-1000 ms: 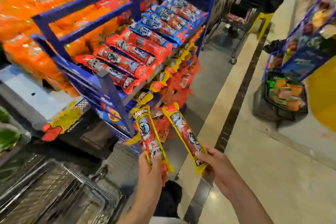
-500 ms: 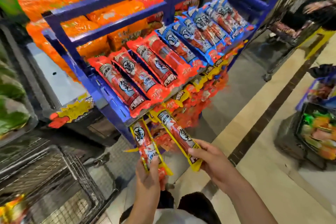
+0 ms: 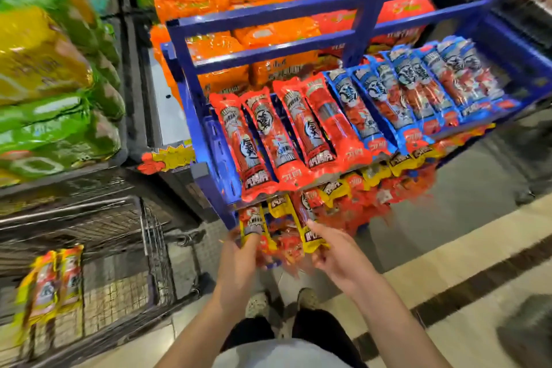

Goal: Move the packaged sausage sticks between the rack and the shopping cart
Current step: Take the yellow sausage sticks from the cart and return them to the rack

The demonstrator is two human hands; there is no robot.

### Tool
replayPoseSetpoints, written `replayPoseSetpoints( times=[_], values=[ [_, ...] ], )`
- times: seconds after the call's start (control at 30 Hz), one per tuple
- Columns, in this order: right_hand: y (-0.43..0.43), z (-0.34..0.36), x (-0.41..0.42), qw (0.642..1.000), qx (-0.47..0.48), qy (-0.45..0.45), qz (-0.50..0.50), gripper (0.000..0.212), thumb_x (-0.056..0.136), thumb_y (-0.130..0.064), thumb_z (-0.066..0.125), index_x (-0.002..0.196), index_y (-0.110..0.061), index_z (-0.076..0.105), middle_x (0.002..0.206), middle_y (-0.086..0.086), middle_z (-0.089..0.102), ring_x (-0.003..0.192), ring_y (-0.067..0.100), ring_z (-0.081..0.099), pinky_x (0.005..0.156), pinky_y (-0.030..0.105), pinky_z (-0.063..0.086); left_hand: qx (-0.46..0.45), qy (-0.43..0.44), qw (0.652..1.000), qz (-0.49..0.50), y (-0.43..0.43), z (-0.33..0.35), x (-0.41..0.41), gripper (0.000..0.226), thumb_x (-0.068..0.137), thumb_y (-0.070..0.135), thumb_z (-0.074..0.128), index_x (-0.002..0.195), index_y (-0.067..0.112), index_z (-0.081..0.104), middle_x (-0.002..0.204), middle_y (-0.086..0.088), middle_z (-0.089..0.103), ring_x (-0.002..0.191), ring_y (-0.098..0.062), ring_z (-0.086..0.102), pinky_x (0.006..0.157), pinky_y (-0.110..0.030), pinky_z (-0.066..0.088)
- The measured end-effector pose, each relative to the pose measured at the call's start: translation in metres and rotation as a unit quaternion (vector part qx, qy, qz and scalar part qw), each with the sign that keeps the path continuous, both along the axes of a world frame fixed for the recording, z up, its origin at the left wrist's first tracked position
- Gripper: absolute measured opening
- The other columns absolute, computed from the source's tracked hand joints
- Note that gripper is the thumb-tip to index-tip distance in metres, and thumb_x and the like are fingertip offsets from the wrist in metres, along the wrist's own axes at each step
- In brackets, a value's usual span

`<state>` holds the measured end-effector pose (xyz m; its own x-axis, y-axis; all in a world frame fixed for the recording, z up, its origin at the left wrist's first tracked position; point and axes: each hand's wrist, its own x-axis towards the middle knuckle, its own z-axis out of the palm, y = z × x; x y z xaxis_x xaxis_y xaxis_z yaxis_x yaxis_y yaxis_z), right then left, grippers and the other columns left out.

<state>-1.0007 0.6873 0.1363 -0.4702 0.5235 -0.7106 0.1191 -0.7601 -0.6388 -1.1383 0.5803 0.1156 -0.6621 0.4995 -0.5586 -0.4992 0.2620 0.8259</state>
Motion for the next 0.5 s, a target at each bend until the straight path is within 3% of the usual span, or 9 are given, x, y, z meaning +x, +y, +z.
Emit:
replayPoseSetpoints(
  times=[0.07, 0.13, 0.2, 0.33, 0.5],
  values=[
    [0.01, -0.002, -0.007, 1.0, -0.026, -0.01, -0.009, 0.035, 0.078, -0.026, 0.078, 0.105, -0.006, 0.069, 0.072, 0.005, 0.06, 0.048, 0.013, 0.045, 0.048, 0.024, 0.038, -0.018, 0.014, 0.999, 0.025, 0.004, 0.001, 0.0, 0.009, 0.096, 0.018, 0.059, 0.102, 0.02, 0.053, 0.06, 0.001, 0.066, 0.045, -0.012, 0.061, 0.056, -0.039, 0.055],
    [0.019, -0.004, -0.014, 0.999, -0.05, -0.015, -0.017, 0.049, 0.077, -0.024, 0.081, 0.118, -0.007, 0.063, 0.085, 0.007, 0.06, 0.048, 0.012, 0.046, 0.047, 0.024, 0.04, -0.023, 0.029, 0.998, 0.047, 0.007, 0.003, 0.002, 0.009, 0.096, 0.024, 0.059, 0.102, 0.022, 0.053, 0.071, -0.002, 0.069, 0.049, -0.011, 0.066, 0.051, -0.029, 0.055],
    [0.027, -0.002, -0.02, 0.998, -0.063, -0.019, -0.005, 0.047, 0.078, -0.024, 0.081, 0.119, -0.009, 0.063, 0.093, 0.007, 0.058, 0.048, 0.012, 0.045, 0.044, 0.022, 0.042, -0.027, 0.044, 0.996, 0.077, 0.011, 0.003, 0.003, 0.014, 0.095, 0.026, 0.061, 0.105, 0.02, 0.053, 0.081, -0.004, 0.07, 0.052, -0.007, 0.067, 0.045, -0.018, 0.05],
    [0.033, 0.0, -0.03, 0.995, -0.097, -0.005, 0.022, 0.037, 0.079, -0.025, 0.08, 0.111, -0.014, 0.064, 0.081, 0.004, 0.052, 0.048, 0.01, 0.044, 0.043, 0.02, 0.04, -0.031, 0.048, 0.989, 0.139, 0.022, -0.004, 0.004, 0.036, 0.091, 0.028, 0.065, 0.116, 0.006, 0.052, 0.097, -0.012, 0.07, 0.059, -0.007, 0.067, 0.048, -0.019, 0.051],
    [0.044, -0.012, -0.039, 0.981, -0.188, 0.032, 0.029, 0.052, 0.077, -0.033, 0.079, 0.117, -0.01, 0.056, 0.067, 0.008, 0.059, 0.043, 0.011, 0.047, 0.034, 0.018, 0.038, -0.016, 0.006, 0.986, 0.163, 0.028, -0.01, 0.01, 0.04, 0.09, 0.034, 0.066, 0.114, 0.007, 0.049, 0.084, -0.008, 0.07, 0.052, -0.012, 0.067, 0.046, -0.025, 0.053]
  ],
)
